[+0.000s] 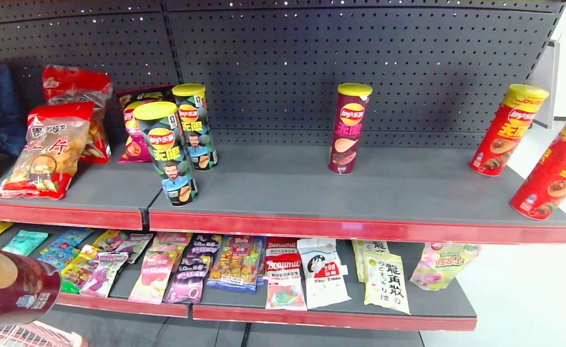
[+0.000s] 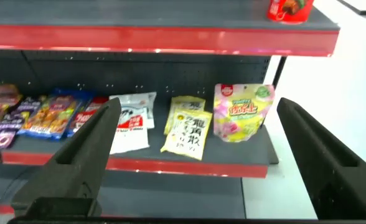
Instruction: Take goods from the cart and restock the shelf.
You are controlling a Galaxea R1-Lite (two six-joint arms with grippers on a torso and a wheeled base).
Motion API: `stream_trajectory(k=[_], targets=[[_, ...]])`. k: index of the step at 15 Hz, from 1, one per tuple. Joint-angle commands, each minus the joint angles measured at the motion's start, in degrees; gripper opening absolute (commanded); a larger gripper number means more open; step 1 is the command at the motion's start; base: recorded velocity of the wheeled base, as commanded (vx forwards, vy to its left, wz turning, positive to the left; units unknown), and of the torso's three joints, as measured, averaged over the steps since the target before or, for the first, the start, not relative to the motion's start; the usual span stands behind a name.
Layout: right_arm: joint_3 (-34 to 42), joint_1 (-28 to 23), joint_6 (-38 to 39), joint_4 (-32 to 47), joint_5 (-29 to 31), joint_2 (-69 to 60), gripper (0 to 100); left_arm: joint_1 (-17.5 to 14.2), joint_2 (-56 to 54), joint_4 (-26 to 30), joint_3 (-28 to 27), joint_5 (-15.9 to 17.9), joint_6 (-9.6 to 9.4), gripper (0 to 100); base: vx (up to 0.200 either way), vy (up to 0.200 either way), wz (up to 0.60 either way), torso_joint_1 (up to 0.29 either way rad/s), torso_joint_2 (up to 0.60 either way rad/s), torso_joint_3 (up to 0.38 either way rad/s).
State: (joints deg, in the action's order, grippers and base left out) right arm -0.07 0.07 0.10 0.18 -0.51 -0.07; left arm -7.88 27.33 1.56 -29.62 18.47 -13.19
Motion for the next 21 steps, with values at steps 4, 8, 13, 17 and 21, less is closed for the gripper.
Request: stream_trajectory(k=[4, 8, 13, 17, 21], targets=[[0.0, 0.0, 0.0, 0.0, 0.0, 0.1, 100, 0.0, -0.5, -0.1, -0.3, 0.1, 0.01, 0, 0.2, 0.0, 0.0, -0.002, 0.0, 0.001], [0.0, 0.0, -0.2, 0.0, 0.0, 0.1, 100, 0.1, -4.1, 0.7, 0.0, 2.4, 0.01, 0, 0.0, 0.0, 0.0, 0.0, 0.0, 0.0], [-10.1, 0.4, -0.4, 0.6, -6.6, 7.5, 100, 0.1, -9.4, 4.9, 0.1, 3.2, 0.09, 0, 0.0, 0.0, 0.0, 0.0, 0.0, 0.0], [-28.8, 6.3, -11.3, 0.6, -16.5, 33.0, 100, -0.6, -9.2, 4.9, 1.1, -4.3, 0.01, 0, 0.0, 0.0, 0.0, 0.0, 0.0, 0.0], [-32.5, 18.6, -14.4, -11.7, -16.5, 56.9, 100, -0.6, -9.5, 4.9, 2.5, -5.1, 0.45, 0, 0.0, 0.0, 0.0, 0.0, 0.0, 0.0]])
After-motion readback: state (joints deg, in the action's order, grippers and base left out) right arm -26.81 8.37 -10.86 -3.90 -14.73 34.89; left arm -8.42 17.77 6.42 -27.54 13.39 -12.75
